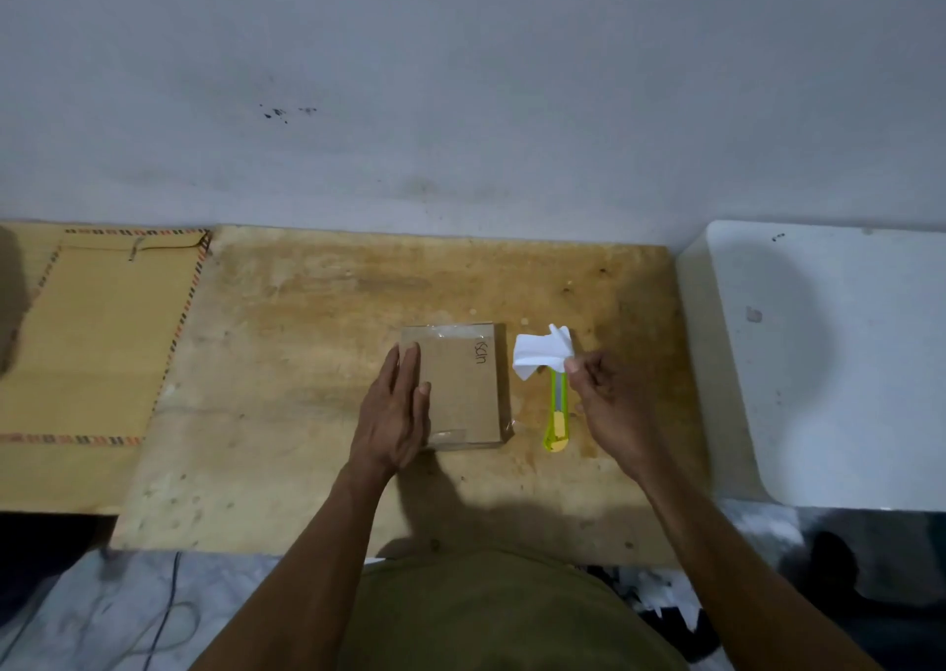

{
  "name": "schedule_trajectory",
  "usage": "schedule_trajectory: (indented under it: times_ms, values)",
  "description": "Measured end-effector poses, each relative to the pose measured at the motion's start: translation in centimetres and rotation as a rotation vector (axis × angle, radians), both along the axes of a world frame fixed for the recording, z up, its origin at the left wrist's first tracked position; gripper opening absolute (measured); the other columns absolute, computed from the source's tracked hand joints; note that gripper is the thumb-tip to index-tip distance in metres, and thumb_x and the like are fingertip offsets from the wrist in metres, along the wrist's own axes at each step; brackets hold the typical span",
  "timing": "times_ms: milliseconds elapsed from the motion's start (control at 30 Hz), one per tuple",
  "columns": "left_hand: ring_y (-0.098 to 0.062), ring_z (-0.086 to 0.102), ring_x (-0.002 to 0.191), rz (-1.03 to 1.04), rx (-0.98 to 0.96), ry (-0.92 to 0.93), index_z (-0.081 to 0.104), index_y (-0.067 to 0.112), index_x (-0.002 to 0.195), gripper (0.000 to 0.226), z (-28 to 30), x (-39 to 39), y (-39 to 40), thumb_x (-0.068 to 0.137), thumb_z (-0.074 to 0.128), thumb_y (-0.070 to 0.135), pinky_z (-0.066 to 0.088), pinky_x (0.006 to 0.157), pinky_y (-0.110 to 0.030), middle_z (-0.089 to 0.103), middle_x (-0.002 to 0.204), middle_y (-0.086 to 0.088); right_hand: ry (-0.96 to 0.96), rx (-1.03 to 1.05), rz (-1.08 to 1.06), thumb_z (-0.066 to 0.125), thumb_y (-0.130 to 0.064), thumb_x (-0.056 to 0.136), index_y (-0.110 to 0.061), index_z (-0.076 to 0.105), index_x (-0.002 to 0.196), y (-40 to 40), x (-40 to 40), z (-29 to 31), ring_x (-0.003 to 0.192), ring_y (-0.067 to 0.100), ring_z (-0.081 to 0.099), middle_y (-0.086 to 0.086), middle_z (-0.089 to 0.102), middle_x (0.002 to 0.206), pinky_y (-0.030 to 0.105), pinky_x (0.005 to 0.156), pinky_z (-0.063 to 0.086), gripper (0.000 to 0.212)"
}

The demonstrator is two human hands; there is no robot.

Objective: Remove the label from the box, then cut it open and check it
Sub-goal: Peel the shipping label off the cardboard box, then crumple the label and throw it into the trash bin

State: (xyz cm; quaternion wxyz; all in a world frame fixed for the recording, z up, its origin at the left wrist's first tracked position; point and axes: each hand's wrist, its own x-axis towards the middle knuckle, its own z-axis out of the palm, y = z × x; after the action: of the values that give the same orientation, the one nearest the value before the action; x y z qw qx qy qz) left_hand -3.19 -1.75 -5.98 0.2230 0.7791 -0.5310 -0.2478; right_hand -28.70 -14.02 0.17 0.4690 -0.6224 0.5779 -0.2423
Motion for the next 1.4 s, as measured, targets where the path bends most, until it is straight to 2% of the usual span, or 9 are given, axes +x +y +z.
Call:
schedule_trajectory:
  times_ms: [133,267,500,633,800,967,1167,1267,1400]
  values:
    - [-0.033,0.028,0.146,0.008,0.018,-0.018,0.015,0.023,0.158,0.063,0.4,0.1,0.0,0.101,0.016,0.049,0.031,0.116,-0.046,0.02,0.163,-0.015,-0.102,-0.006,-0.016,0.061,-0.045,0.089,-0.025,0.06,0.076,1.7,1.9,0.0,0.072,0.014,0.057,-0.005,0.064,0.078,0.046,0.071,0.055,0.023]
    - [-0.034,0.033,0.143,0.051,0.048,-0.032,0.021,0.023,0.157,0.067,1.1,-0.1,-0.3,0.099,0.015,0.057,0.036,0.113,-0.049,0.022,0.163,-0.012,-0.187,0.03,-0.054,0.065,-0.032,0.091,-0.022,0.06,0.074,2.7,2.7,0.2,0.063,0.013,0.048,-0.01,0.058,0.069,0.031,0.064,0.042,0.021]
    - [-0.032,0.023,0.148,0.107,0.139,-0.138,0.015,0.027,0.156,0.075,2.0,-2.2,0.0,0.095,0.01,0.07,0.028,0.116,-0.054,0.008,0.166,-0.007,-0.202,0.039,-0.109,0.065,-0.025,0.092,-0.022,0.059,0.07,3.6,2.4,1.2,0.06,0.005,0.045,-0.014,0.056,0.064,0.026,0.061,0.038,0.024]
    - [-0.031,0.025,0.147,0.167,0.159,-0.204,0.024,0.018,0.154,0.074,2.2,-3.3,-0.4,0.097,0.01,0.064,0.029,0.114,-0.055,0.018,0.164,-0.01,-0.211,0.022,-0.123,0.066,-0.025,0.092,-0.024,0.059,0.069,4.1,2.1,1.3,0.062,0.005,0.046,-0.015,0.055,0.064,0.021,0.059,0.037,0.025]
    - [-0.034,0.049,0.123,0.21,0.111,-0.303,0.039,0.016,0.134,0.047,2.5,-4.2,-1.4,0.104,0.026,0.049,0.042,0.096,-0.05,0.039,0.146,-0.012,-0.215,0.014,-0.155,0.067,-0.022,0.091,-0.023,0.06,0.068,4.8,0.9,1.0,0.066,0.008,0.05,-0.011,0.057,0.068,0.025,0.065,0.041,0.024]
    - [-0.03,0.056,0.099,0.24,0.082,-0.323,0.047,0.015,0.117,0.036,2.7,-4.4,-1.9,0.104,0.03,0.043,0.045,0.08,-0.045,0.047,0.122,-0.008,-0.202,0.018,-0.181,0.067,-0.025,0.091,-0.019,0.063,0.071,5.0,-0.4,1.1,0.071,0.014,0.059,0.001,0.067,0.074,0.026,0.067,0.045,0.021]
    - [-0.031,0.056,0.101,0.247,0.087,-0.324,0.054,0.013,0.115,0.046,2.4,-4.7,-2.2,0.102,0.028,0.049,0.047,0.079,-0.043,0.051,0.123,-0.012,-0.208,0.017,-0.2,0.069,-0.024,0.09,-0.018,0.065,0.073,5.4,-1.5,1.5,0.074,0.014,0.063,0.0,0.068,0.075,0.02,0.068,0.047,0.019]
    - [-0.034,0.057,0.103,0.245,0.085,-0.33,0.054,0.01,0.119,0.035,2.1,-4.6,-2.1,0.099,0.052,0.039,0.048,0.081,-0.043,0.052,0.127,-0.016,-0.213,0.025,-0.204,0.069,-0.022,0.09,-0.017,0.066,0.073,5.8,-2.0,1.7,0.07,0.005,0.059,-0.001,0.067,0.074,0.017,0.066,0.046,0.018]
    - [-0.038,0.056,0.11,0.315,0.068,-0.29,0.059,0.011,0.122,0.038,2.4,-4.6,-2.5,0.101,0.042,0.037,0.047,0.086,-0.048,0.053,0.133,-0.015,-0.213,0.029,-0.197,0.069,-0.024,0.09,-0.017,0.065,0.074,6.2,-2.2,1.9,0.071,0.003,0.059,-0.006,0.065,0.074,0.018,0.069,0.046,0.018]
